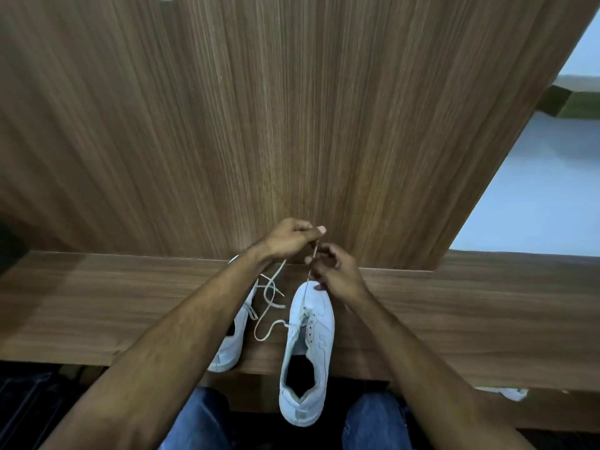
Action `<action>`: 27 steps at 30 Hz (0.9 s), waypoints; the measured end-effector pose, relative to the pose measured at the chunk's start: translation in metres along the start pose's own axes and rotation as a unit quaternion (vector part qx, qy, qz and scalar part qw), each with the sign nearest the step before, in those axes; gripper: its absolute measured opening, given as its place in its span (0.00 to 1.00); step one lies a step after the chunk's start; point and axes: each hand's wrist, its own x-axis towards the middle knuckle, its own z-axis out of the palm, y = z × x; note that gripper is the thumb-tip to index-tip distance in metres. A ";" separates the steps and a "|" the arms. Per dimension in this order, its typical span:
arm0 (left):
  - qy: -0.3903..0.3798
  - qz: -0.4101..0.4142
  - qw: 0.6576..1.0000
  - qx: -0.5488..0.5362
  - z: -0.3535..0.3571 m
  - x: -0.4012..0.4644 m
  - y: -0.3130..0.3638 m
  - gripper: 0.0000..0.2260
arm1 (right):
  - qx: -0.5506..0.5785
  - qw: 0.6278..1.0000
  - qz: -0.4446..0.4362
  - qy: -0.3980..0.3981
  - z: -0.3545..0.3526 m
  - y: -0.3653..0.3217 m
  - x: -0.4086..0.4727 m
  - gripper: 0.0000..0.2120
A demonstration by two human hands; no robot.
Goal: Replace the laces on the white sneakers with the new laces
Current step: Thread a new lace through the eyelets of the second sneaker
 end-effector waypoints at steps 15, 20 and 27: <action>0.040 -0.047 0.994 0.086 -0.016 -0.025 -0.084 0.15 | 0.020 0.965 0.162 0.205 -0.046 0.076 -0.007 0.13; -0.022 -0.004 0.998 0.065 0.022 -0.023 -0.072 0.14 | -0.213 0.976 -0.032 -0.017 -0.004 0.051 -0.005 0.10; 0.019 -0.042 0.995 0.088 0.012 -0.029 -0.091 0.15 | -0.322 0.945 -0.005 0.051 -0.030 0.067 -0.004 0.10</action>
